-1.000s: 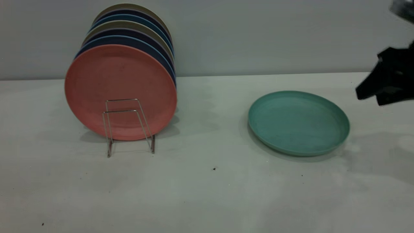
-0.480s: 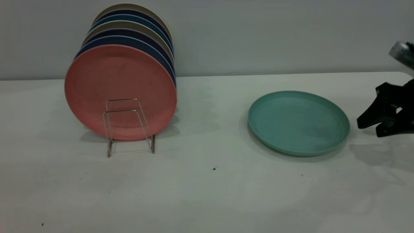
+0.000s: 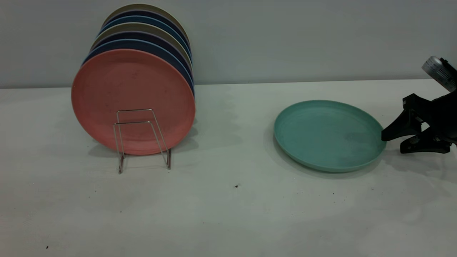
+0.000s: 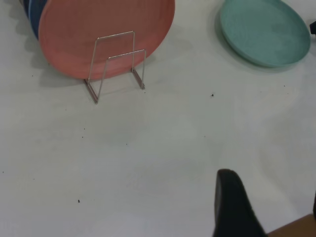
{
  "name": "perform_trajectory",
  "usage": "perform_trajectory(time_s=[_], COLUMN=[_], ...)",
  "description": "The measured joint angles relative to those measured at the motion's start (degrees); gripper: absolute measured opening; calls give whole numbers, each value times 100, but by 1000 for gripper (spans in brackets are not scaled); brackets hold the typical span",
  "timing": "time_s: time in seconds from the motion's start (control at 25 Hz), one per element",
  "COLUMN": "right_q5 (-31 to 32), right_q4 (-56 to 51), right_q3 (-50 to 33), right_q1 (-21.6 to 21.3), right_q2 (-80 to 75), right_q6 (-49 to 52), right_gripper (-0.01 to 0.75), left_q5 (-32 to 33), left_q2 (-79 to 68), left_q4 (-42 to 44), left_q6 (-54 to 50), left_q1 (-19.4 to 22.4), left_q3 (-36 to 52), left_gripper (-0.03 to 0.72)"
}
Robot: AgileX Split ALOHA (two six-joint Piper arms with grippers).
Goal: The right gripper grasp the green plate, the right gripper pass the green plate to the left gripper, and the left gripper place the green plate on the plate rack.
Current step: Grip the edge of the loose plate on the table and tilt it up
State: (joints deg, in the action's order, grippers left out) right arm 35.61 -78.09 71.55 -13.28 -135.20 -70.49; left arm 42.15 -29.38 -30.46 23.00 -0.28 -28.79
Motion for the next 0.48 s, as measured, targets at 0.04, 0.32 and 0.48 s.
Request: perform_trajectory(time_s=[0.04,0.32,0.48], right_q5=[7,122,246], right_q4=[-39,-460,-646], right_q3=[25,107,125], right_q1=[0,0,8], right_q2=[-27,-277,-330], right_q6=[0,-6,-10], right_gripper=[494,494,493], left_q5=[0,-6,-89], left_q2=[0,0,0], left_q4=[0,-1,-6], left_q6=[0,0,0], left_q1=[0,0,0], left_q3=[0,0,0], left_gripper=[415,415,415])
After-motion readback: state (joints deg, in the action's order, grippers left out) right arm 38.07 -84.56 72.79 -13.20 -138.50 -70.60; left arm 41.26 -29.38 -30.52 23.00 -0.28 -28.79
